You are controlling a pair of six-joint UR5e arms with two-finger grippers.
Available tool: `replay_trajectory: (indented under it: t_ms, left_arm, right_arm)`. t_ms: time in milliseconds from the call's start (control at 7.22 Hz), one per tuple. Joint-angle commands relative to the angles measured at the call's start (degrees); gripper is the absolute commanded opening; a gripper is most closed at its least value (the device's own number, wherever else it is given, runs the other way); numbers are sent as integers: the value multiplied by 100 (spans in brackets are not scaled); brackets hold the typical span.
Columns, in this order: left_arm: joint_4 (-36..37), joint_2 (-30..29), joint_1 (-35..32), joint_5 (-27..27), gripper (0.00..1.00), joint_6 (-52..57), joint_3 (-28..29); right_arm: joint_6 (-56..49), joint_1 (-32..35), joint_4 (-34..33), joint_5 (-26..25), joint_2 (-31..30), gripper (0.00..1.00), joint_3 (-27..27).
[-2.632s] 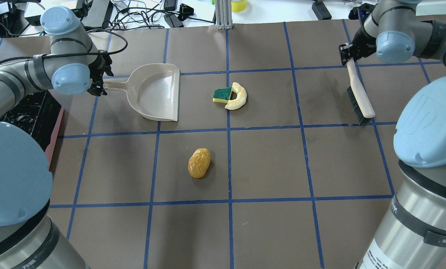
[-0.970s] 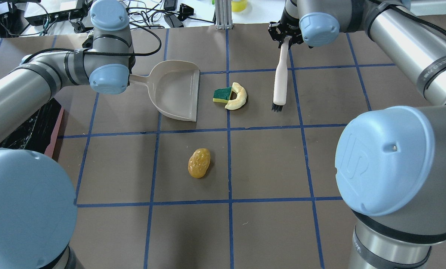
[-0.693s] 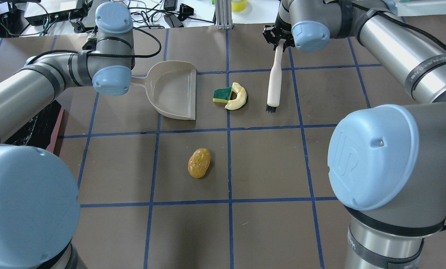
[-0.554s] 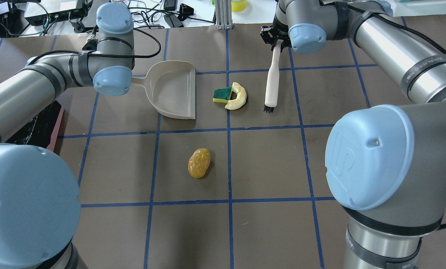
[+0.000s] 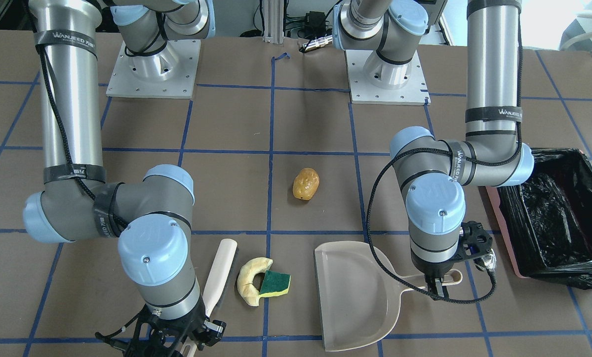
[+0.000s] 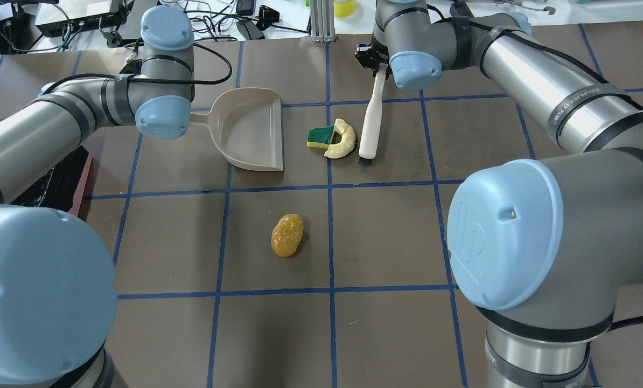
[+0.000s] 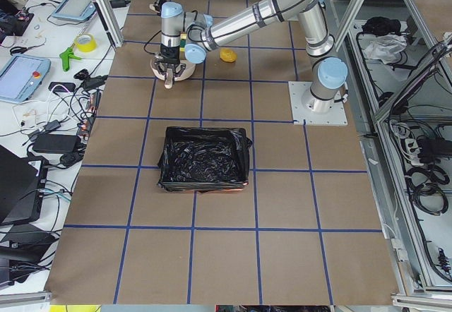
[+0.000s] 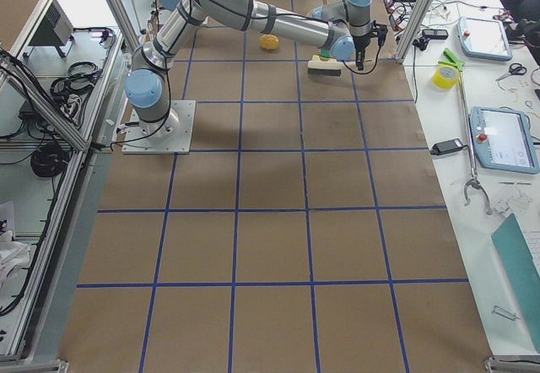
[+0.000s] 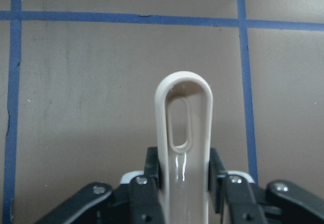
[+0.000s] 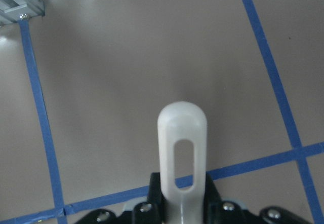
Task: Sweep and dump trash into bin
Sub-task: 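Sweep the sponge and ring into the dustpan with the right gripper's brush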
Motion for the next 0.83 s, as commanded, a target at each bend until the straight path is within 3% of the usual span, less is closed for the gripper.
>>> replay_trajectory:
  t_ms: [0, 693]
  left_arm:
    - [-12, 1, 0, -10, 0, 1, 0]
    - [-47, 10, 0, -10, 0, 18, 9]
  right_arm:
    - [304, 197, -100, -129, 87, 7, 8]
    - [1086, 513, -486, -245, 333, 8, -62]
